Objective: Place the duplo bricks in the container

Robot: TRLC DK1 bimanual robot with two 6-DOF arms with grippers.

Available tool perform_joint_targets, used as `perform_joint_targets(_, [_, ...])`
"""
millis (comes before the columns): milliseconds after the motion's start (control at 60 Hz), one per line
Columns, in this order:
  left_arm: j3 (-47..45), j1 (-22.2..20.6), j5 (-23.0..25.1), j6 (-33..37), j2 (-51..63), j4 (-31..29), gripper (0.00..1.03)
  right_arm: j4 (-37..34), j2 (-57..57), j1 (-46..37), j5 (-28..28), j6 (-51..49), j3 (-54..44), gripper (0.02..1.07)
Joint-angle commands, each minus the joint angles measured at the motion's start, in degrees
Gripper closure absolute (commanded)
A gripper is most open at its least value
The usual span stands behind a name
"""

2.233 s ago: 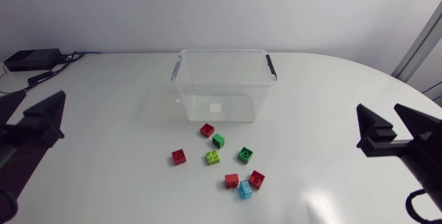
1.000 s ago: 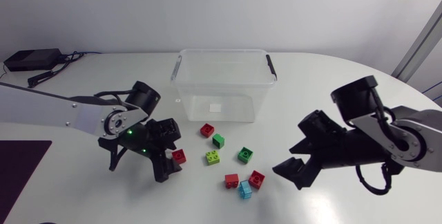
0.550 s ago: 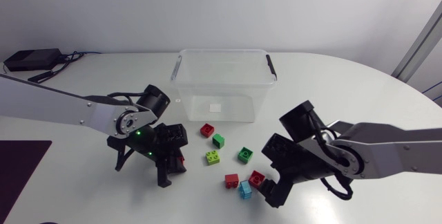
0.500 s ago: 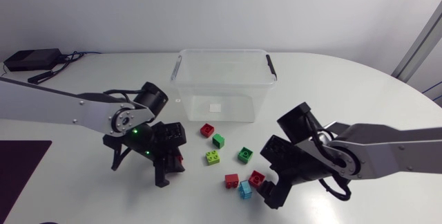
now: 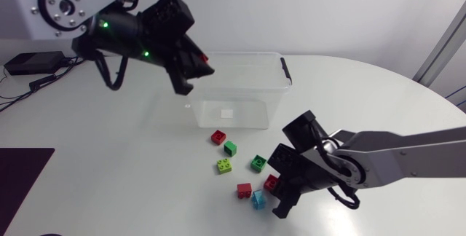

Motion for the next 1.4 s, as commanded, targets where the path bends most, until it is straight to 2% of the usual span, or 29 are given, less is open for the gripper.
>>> perform_joint_targets(0, [3.96,-0.52,0.6,-4.5,6.23,3.21,0.76,-3.29,-6.15,-0.29,0.22,0.68,0.72,0.81])
perform_joint_targets(83, [7.92,-0.08,0.33,-7.31,11.77,7.16,0.76,-8.3,-11.86,-1.08,0.31,0.95,3.01,0.81])
perform_joint_targets(167, [10.99,0.45,-1.86,-8.89,17.39,11.38,0.75,-12.43,-14.94,-2.67,0.31,1.03,6.43,0.81])
perform_joint_targets(233, [13.54,1.33,-3.18,-10.21,21.7,13.75,0.71,-14.45,-15.99,-3.81,0.31,1.03,9.51,0.81])
perform_joint_targets(250, [14.68,1.59,-3.27,-10.48,23.02,13.75,0.65,-14.72,-16.17,-4.07,0.31,1.03,10.21,0.81])
perform_joint_targets(267, [15.74,1.85,-3.45,-10.92,24.51,13.84,0.53,-14.72,-16.25,-4.77,0.31,1.12,11.36,0.81])
perform_joint_targets(317, [16.62,2.38,-5.03,-12.15,26.09,14.9,0.31,-14.8,-15.9,-6.27,0.31,1.21,13.9,0.81])
perform_joint_targets(333, [16.62,2.38,-5.2,-12.23,26.18,15.07,0.27,-14.8,-15.73,-6.62,0.31,1.21,14.61,0.81])
perform_joint_targets(367, [16.53,2.38,-5.91,-12.32,26.27,15.42,0.08,-14.54,-14.94,-7.85,0.31,1.21,16.45,0.81])
perform_joint_targets(383, [16.27,2.38,-6.52,-12.5,26.0,15.6,0.04,-14.45,-14.5,-8.64,0.22,1.21,17.33,0.8])
perform_joint_targets(583, [8.62,1.85,-8.72,-15.93,13.08,16.13,0.05,-13.49,-7.2,-12.86,-1.27,1.74,29.99,0.8])
perform_joint_targets(733, [0.27,-0.78,-7.66,-16.1,2.36,10.85,0.06,-11.46,-0.61,-12.95,-1.63,3.06,37.28,0.79])
perform_joint_targets(967, [-17.13,-7.29,-3.36,-8.28,-3.44,8.22,0.06,-8.92,12.49,-12.95,-1.63,4.73,47.74,0.77])
perform_joint_targets(1000, [-19.07,-8.34,-3.18,-7.4,-3.26,8.31,0.06,-8.3,14.33,-12.86,-1.63,4.81,48.89,0.73])
perform_joint_targets(1150, [-23.28,-14.23,-3.09,-5.38,0.52,8.92,0.07,-8.12,23.12,-12.51,-0.31,4.9,55.83,0.18])
perform_joint_targets(1167, [-23.46,-14.85,-3.09,-5.2,0.87,8.92,0.07,-8.12,23.38,-12.51,-0.31,4.81,56.0,0.14])
perform_joint_targets(1233, [-24.16,-17.39,-3.09,-4.85,2.62,9.01,0.07,-8.12,22.07,-12.68,-0.48,4.73,55.21,0.07])
perform_joint_targets(1383, [-24.87,-21.0,-2.92,-3.8,5.26,9.01,0.07,-8.21,11.17,-12.6,-1.8,4.11,46.16,0.07])
